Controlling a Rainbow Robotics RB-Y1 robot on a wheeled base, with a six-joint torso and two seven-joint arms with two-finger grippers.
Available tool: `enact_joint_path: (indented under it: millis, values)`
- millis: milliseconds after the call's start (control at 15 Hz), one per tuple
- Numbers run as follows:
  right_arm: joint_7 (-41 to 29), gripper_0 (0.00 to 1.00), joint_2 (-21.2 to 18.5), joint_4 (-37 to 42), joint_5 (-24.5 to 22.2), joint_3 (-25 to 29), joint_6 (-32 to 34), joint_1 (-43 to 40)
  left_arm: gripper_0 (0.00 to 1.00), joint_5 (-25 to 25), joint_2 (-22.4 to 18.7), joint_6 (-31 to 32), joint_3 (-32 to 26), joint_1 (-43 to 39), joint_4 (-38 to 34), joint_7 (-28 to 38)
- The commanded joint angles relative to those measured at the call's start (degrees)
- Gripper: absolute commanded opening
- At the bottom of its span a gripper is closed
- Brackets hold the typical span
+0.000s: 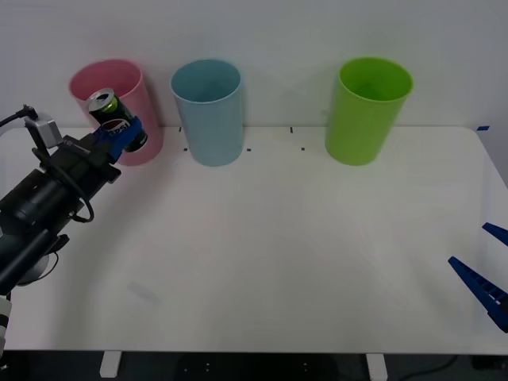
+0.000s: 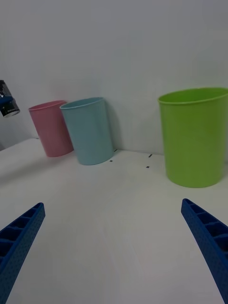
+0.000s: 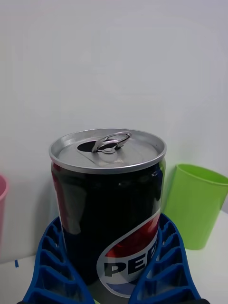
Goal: Grasp the object on the table and drop it into the matching bin: aluminum can to the light blue bin, PET bottle to the pink bin.
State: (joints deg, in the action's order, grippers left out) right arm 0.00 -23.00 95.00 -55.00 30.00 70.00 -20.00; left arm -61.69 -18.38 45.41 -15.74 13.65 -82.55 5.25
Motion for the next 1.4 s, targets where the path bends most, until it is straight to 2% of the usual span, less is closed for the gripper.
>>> enact_joint_path:
  millis: [67, 333, 667, 1000, 1400]
  values:
    - [0.0, 1.0, 0.0, 0.0, 0.0, 0.0, 0.0, 0.0, 0.0, -2.56, 0.1, -5.68, 1.94, 0.5, -4.55, 5.91]
    - [0.0, 1.0, 0.0, 0.0, 0.0, 0.0, 0.0, 0.0, 0.0, -6.16, 0.46, -13.77, 4.49, 4.1, -5.87, 8.46]
    - [0.0, 1.0, 0.0, 0.0, 0.0, 0.0, 0.0, 0.0, 0.0, -14.25, 5.38, -19.31, 4.49, 10.87, -1.56, 9.69]
    - [0.0, 1.0, 0.0, 0.0, 0.0, 0.0, 0.0, 0.0, 0.0, -19.61, 8.01, -22.38, 4.49, 20.63, 9.34, 9.16]
    - [0.0, 1.0, 0.0, 0.0, 0.0, 0.0, 0.0, 0.0, 0.0, -23.39, 8.54, -25.81, 4.58, 32.67, 24.54, 7.32]
